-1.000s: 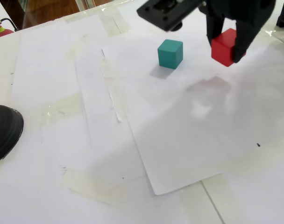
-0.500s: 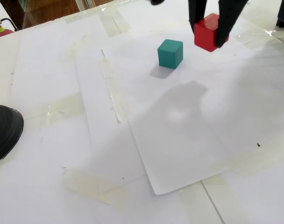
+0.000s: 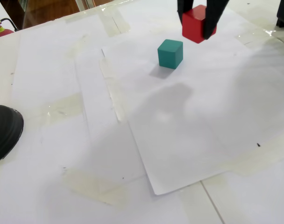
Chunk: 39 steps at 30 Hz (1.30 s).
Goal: Put the red cube on the top of the blue cube.
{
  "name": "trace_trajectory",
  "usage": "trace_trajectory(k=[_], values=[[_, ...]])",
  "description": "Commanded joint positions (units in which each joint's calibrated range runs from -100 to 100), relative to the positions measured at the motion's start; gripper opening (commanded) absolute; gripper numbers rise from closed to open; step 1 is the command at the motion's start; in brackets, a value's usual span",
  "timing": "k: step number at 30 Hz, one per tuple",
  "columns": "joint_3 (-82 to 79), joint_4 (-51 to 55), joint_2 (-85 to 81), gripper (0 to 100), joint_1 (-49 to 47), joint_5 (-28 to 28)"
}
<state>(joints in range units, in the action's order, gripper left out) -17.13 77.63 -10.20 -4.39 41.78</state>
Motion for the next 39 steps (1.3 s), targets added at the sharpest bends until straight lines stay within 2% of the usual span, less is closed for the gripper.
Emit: trace_trajectory(k=[1, 17, 39], values=[[5.6, -0.5, -1.5, 7, 2.2, -1.0], [6.3, -2.1, 1.2, 7, 4.8, -4.3], [7.8, -5.1, 4.8, 7, 7.0, -13.7]])
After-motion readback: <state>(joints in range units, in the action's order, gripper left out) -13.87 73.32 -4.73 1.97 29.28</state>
